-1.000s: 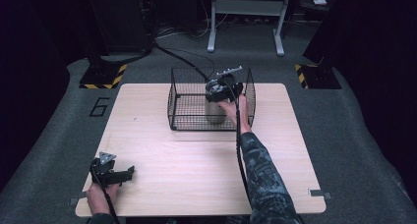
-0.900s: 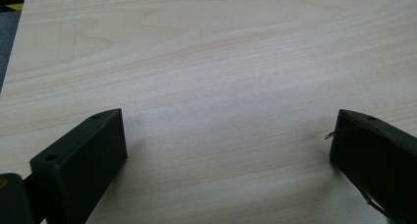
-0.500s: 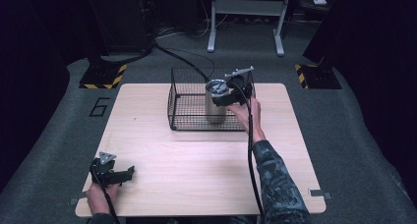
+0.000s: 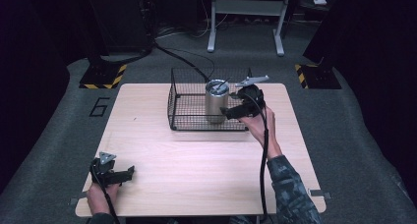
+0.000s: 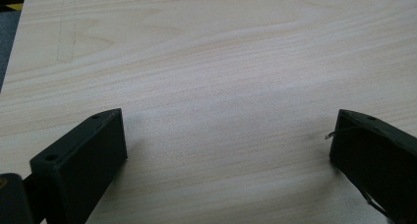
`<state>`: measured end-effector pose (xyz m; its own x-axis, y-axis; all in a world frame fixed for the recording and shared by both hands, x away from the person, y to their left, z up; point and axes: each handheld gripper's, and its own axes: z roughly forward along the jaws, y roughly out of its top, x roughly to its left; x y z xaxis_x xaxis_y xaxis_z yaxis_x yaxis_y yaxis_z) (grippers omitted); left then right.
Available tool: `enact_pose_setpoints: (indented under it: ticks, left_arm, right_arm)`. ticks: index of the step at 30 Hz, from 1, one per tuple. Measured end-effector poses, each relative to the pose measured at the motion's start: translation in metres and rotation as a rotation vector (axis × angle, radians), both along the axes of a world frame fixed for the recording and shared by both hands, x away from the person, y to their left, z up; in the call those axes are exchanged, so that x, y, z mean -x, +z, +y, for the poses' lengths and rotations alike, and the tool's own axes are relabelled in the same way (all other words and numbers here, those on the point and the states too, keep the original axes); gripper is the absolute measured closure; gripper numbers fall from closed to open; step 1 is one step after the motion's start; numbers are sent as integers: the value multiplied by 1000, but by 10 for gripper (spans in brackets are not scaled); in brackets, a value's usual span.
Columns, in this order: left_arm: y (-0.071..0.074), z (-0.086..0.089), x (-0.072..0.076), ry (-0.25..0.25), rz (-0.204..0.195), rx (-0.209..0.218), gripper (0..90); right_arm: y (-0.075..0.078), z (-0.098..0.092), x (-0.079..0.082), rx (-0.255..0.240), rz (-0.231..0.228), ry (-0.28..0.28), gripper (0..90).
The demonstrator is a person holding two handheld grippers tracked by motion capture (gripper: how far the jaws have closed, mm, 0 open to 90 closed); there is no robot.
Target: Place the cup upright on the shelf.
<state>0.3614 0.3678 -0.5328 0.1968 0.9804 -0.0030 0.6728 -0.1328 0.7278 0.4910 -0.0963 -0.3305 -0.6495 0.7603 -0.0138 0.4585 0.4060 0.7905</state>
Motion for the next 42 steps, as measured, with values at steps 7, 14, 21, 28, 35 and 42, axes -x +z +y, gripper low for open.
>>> enact_pose_setpoints:
  ticks: [7, 14, 21, 28, 35, 42]
  left_arm:
    - [0, 0, 0, 0, 0, 0, 5]
    - [0, 0, 0, 0, 0, 0, 5]
    - [0, 0, 0, 0, 0, 0, 5]
    - [0, 0, 0, 0, 0, 0, 5]
    - [0, 0, 0, 0, 0, 0, 5]
    - [0, 0, 0, 3, -5, 0, 5]
  right_arm:
    - [1, -20, 31, 20, -30, -1, 0]
    - [-15, -54, 71, 17, -38, -49, 0]
    - [-41, -79, 94, 28, -18, -98, 0]
    - [-86, -113, 115, 20, 28, -186, 0]
    - [-139, -140, 122, 17, 97, -286, 0]
    - [-182, -163, 121, 21, 145, -366, 0]
